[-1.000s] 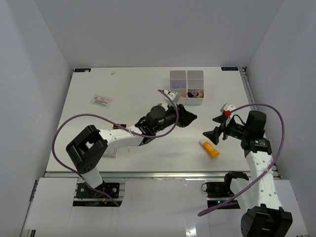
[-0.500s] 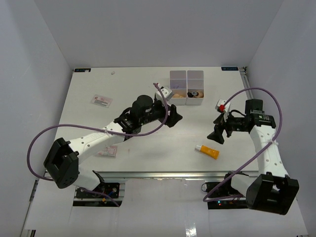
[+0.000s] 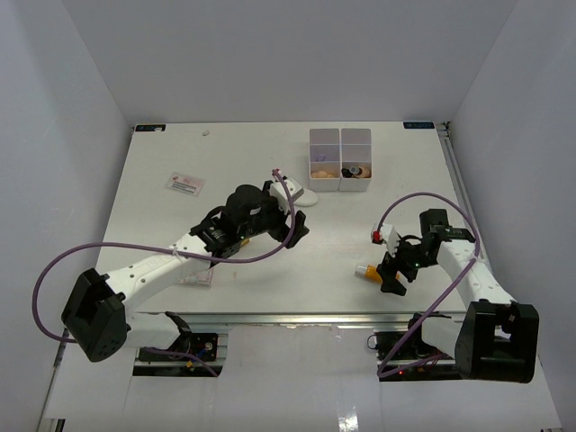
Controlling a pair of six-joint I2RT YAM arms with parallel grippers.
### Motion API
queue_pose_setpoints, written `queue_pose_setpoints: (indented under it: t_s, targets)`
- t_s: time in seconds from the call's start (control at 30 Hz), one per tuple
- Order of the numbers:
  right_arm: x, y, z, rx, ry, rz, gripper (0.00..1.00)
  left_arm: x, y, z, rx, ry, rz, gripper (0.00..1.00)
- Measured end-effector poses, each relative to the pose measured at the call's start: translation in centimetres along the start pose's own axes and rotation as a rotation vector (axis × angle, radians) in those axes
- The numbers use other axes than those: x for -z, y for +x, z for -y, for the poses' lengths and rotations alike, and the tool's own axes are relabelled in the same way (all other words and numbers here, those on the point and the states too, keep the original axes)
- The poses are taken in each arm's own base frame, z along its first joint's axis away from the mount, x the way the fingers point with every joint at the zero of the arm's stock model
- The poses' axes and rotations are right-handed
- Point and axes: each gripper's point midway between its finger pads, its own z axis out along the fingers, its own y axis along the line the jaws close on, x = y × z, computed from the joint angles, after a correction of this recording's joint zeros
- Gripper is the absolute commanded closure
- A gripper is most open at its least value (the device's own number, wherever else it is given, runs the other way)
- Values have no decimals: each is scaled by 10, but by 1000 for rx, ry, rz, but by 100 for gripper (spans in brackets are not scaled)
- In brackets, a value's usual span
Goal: Organize the makeup
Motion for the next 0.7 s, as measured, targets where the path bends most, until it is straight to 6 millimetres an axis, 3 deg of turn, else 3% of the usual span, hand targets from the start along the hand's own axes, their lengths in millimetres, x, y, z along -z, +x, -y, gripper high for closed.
queue_pose_setpoints:
  t_s: [0.27,0.7]
  targets:
    - [-21,10,20,37,65,-80,16,12,-12,1,-11,-6,50,2]
    - [-33,9,35,63,122,-89,52,12,-12,11,9,48,52,3]
